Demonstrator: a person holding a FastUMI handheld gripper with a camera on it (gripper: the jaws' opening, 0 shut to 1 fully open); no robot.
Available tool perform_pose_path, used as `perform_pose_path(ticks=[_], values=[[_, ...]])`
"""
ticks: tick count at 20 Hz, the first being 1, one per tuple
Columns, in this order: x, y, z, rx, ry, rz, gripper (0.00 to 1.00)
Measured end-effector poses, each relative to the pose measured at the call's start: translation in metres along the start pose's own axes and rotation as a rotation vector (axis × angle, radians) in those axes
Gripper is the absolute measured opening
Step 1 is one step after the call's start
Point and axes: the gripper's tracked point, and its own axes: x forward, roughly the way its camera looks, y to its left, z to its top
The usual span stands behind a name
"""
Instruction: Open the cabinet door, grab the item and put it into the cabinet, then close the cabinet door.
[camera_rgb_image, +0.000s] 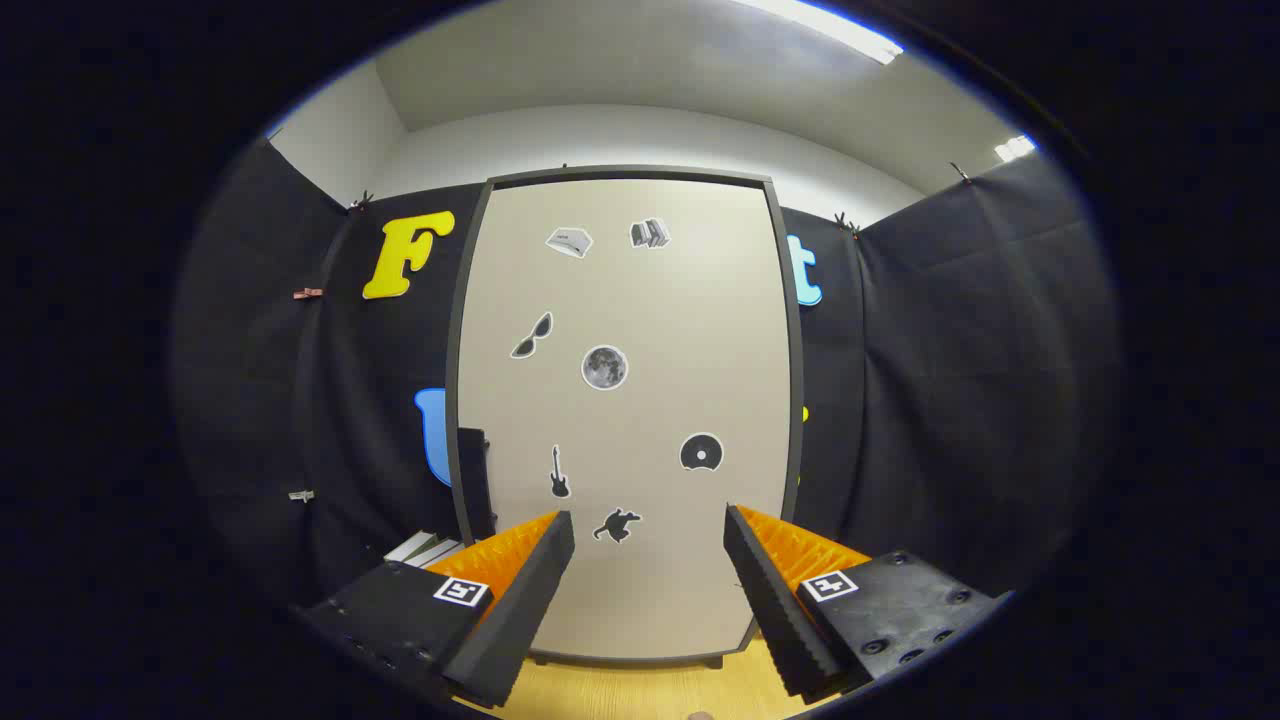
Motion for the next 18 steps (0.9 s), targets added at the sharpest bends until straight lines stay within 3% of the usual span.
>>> perform_pose_path(ticks=[18], values=[[0.002,0.014,-0.001,-0.006,0.025,0.021,0.97]])
